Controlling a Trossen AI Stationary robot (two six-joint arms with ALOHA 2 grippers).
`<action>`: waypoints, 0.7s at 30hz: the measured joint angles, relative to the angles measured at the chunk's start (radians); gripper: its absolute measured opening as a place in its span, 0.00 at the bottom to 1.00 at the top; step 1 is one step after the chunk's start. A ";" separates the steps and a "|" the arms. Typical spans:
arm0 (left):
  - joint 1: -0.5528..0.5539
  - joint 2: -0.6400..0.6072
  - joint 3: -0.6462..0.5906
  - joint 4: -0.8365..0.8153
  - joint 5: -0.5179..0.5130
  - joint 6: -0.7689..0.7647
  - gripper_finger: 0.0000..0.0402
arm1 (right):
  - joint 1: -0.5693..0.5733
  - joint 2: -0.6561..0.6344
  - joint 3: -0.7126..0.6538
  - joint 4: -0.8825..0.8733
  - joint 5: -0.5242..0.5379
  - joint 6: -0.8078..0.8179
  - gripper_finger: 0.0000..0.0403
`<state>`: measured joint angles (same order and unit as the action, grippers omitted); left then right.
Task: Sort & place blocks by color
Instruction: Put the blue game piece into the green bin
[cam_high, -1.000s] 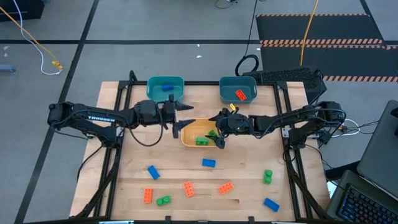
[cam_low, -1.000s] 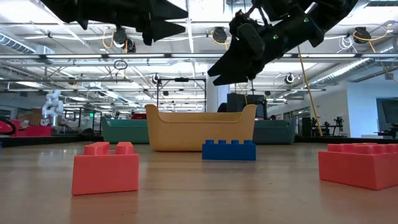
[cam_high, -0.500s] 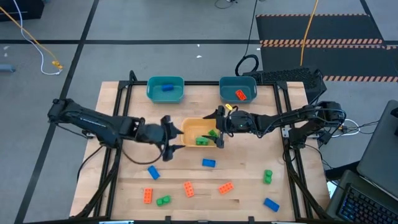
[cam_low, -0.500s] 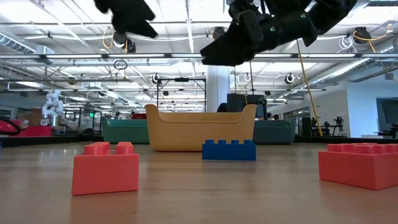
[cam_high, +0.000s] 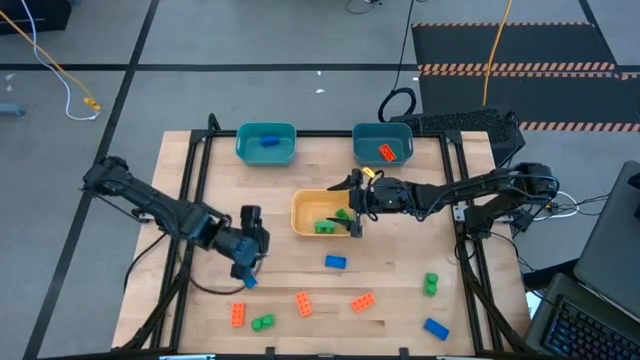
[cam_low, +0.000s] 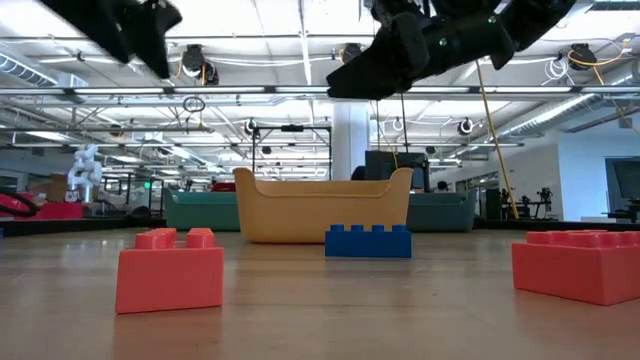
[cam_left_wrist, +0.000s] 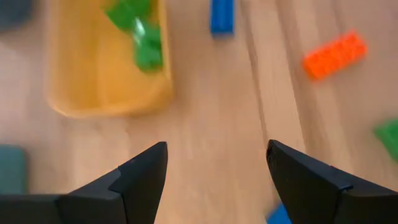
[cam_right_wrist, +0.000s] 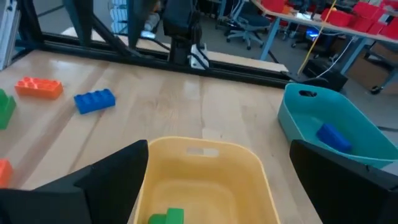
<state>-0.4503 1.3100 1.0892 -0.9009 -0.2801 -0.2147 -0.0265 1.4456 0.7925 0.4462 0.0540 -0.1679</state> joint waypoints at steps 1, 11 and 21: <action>-0.004 0.017 -0.001 -0.014 0.031 -0.007 0.68 | 0.001 -0.014 0.000 -0.024 0.000 0.006 0.95; -0.093 0.214 -0.001 -0.198 0.201 0.142 0.68 | 0.002 -0.190 0.000 -0.220 0.001 0.077 0.95; -0.148 0.317 -0.001 -0.187 0.235 0.287 0.75 | 0.002 -0.261 0.000 -0.240 0.003 0.076 0.95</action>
<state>-0.5980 1.6268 1.0882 -1.0877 -0.0448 0.0723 -0.0246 1.1847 0.7925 0.2063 0.0572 -0.0917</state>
